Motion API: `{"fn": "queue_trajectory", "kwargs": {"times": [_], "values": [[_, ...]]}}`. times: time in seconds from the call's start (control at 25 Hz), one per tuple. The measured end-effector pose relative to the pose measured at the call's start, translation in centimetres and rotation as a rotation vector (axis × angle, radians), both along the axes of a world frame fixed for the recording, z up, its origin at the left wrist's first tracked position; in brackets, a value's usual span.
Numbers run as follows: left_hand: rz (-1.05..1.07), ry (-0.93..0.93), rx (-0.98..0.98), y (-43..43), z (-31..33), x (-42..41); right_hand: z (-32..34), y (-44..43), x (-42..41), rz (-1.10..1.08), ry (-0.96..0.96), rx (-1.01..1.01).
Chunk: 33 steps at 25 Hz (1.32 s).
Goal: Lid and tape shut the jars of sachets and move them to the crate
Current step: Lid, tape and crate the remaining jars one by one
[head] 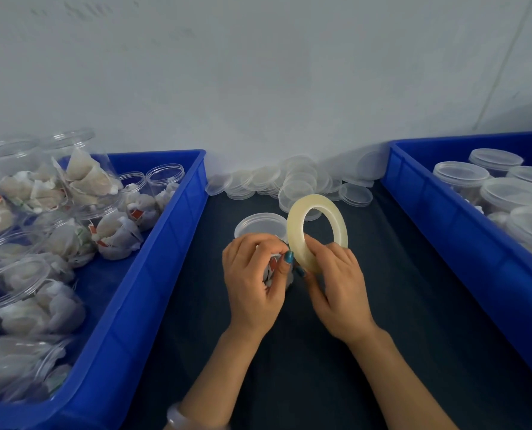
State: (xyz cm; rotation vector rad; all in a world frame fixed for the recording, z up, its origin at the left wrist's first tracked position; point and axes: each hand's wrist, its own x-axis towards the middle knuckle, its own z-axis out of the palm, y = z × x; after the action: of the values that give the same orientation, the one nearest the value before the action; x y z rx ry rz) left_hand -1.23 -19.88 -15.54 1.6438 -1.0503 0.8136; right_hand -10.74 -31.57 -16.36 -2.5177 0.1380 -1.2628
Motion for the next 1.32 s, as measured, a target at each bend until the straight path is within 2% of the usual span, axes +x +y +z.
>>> {"fn": "queue_trajectory", "kwargs": {"times": [0.08,0.28,0.44,0.6,0.72,0.84,0.92,1.04,1.16,1.32], "values": [[0.01,0.024,-0.027,-0.1,0.1,-0.3,0.2,0.0,0.0,-0.04,-0.031,-0.021],[-0.044,-0.067,0.018,0.0,0.1,-0.9,0.8,-0.7,-0.4,-0.2,-0.106,0.047],[-0.073,0.015,-0.046,0.4,0.6,-0.8,1.0,-1.0,-0.6,-0.188,-0.113,0.066],[-0.016,-0.069,0.045,0.4,0.8,-1.1,0.7,-0.8,-0.6,-0.129,-0.093,-0.017],[0.009,-0.089,0.028,0.4,0.7,-1.0,0.7,-0.8,-0.6,-0.088,-0.059,-0.055],[0.138,-0.188,0.093,1.0,0.9,-1.0,0.6,-0.8,-0.9,-0.083,-0.005,-0.114],[0.282,-0.279,0.146,1.8,1.2,-0.8,0.5,-1.1,-1.0,-0.16,0.016,-0.205],[0.378,-0.297,0.187,3.3,1.4,-0.6,0.7,-1.5,-0.9,-0.342,-0.019,-0.319],[0.377,-0.242,0.215,4.6,1.2,-1.1,0.9,-1.8,-0.8,-0.507,-0.065,-0.261],[0.391,-0.128,0.204,6.1,1.6,-0.3,0.8,-3.2,-1.3,-0.606,-0.011,-0.159]]}}
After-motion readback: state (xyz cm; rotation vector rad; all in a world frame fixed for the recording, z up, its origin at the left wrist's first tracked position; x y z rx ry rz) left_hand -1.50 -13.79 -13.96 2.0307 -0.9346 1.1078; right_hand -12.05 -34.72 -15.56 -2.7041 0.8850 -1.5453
